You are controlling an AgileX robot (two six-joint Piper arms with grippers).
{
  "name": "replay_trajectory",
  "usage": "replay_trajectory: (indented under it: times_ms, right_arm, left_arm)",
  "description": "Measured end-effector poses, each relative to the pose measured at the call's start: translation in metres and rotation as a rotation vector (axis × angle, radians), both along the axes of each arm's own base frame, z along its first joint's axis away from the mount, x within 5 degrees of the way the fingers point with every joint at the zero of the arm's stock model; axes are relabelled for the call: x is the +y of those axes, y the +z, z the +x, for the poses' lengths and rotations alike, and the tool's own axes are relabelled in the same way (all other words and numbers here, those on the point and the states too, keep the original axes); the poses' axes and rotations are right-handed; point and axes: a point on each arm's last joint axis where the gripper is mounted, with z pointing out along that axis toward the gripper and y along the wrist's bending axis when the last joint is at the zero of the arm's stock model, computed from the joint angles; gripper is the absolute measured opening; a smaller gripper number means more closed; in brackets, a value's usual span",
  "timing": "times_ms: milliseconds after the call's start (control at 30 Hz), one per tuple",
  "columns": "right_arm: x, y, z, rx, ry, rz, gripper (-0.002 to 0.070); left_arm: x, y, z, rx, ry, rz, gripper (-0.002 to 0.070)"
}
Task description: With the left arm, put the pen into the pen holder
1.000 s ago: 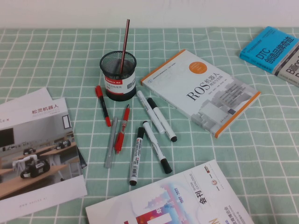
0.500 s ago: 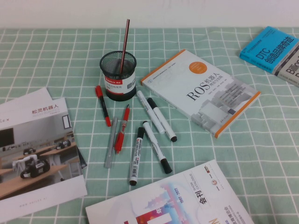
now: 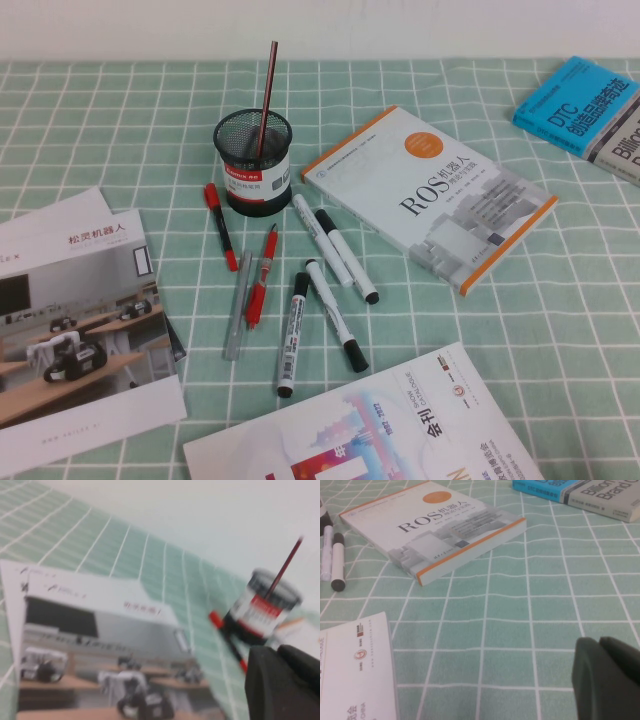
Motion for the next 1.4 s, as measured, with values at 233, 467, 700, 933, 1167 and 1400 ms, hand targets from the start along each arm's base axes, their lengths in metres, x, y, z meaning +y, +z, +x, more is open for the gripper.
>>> replay_trajectory:
  times_ms: [233, 467, 700, 933, 1167, 1400]
  right_arm:
    - [0.000, 0.000, 0.000, 0.000, 0.000, 0.000, -0.0022]
    - [0.000, 0.000, 0.000, 0.000, 0.000, 0.000, -0.0022]
    - [0.000, 0.000, 0.000, 0.000, 0.000, 0.000, -0.0022]
    - [0.000, 0.000, 0.000, 0.000, 0.000, 0.000, -0.0022]
    - [0.000, 0.000, 0.000, 0.000, 0.000, 0.000, -0.0022]
    - [0.000, 0.000, 0.000, 0.000, 0.000, 0.000, -0.0022]
  left_arm:
    - [0.001, 0.004, 0.000, -0.039, 0.008, -0.039, -0.0003]
    - [-0.001, 0.008, 0.001, 0.022, -0.001, -0.102, -0.0003]
    - [-0.006, 0.067, 0.021, 0.243, -0.040, -0.061, -0.0003]
    - [-0.017, 0.101, 0.075, 0.516, -0.163, 0.113, -0.0003]
    - [-0.045, 0.104, 0.142, 0.679, -0.386, 0.173, -0.0003]
    - [-0.100, 0.097, 0.210, 0.796, -0.546, 0.236, -0.0003]
